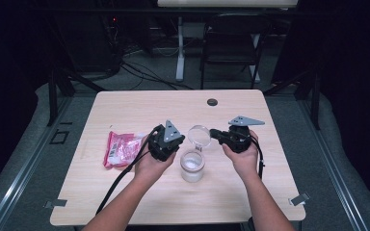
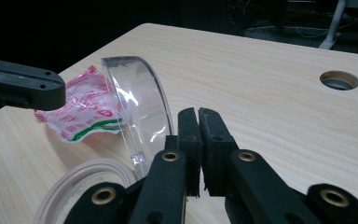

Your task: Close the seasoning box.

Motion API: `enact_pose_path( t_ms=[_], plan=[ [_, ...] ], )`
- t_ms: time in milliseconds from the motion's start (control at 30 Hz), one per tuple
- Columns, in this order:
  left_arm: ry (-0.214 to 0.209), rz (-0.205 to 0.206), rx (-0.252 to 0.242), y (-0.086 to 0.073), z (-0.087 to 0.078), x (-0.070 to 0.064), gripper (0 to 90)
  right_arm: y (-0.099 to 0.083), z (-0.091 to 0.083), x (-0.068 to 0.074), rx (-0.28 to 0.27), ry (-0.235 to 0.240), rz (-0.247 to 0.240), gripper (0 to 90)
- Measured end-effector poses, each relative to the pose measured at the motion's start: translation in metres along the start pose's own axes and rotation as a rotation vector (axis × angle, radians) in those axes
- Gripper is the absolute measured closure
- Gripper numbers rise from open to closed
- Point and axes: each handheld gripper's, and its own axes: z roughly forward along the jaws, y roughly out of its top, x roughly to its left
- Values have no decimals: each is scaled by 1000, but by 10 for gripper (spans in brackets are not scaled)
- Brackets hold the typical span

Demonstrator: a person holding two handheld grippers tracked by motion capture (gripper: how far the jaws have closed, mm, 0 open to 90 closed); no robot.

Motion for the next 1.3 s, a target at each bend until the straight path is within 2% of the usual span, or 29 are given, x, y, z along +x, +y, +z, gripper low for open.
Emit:
enact_pose_path(
  t_ms=[367, 867, 1033, 1300],
  plan=[
    [1, 3, 14, 8, 13, -2, 900, -1, -1, 1, -2, 7, 0, 873],
    [-13, 24, 3, 4, 2, -11, 900, -1, -6, 12, 1, 39, -24, 864],
    [-21, 20, 4, -1, 0, -12, 900, -1, -6, 15, -2, 46, -27, 863],
    [-35, 26, 9, -10, -5, -16, 900, -1, -6, 22, 8, 60, -58, 862]
  ],
)
